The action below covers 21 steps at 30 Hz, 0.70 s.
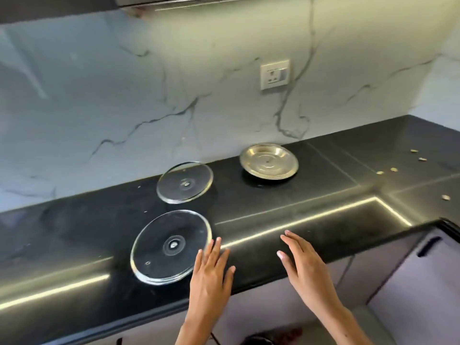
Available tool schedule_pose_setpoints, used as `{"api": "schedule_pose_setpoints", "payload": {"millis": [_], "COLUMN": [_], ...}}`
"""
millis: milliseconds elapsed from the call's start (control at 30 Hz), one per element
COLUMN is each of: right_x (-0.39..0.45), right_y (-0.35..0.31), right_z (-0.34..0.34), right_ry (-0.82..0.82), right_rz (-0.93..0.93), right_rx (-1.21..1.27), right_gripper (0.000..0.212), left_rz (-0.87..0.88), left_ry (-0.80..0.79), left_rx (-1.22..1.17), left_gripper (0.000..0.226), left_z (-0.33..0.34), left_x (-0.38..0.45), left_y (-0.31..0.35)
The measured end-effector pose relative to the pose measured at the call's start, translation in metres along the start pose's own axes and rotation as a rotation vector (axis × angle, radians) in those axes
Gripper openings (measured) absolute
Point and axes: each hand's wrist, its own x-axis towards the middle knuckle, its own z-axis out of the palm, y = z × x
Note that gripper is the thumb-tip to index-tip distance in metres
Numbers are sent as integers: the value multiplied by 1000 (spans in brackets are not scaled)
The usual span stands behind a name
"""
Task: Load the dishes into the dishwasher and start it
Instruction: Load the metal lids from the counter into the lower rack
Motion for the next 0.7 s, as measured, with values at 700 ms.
{"api": "schedule_pose_setpoints", "payload": {"millis": [700], "right_x": [-15], "right_y": [-6], "right_z": [29], "right_ry": [-119], "right_rz": [-23], "right_rx": [-12], "right_gripper": [33], "left_rz": [33], "left_ry": [46], "left_rx": [77], "left_gripper": [51], "left_z": [-5], "left_x": [-3], "left_y": [-104]}}
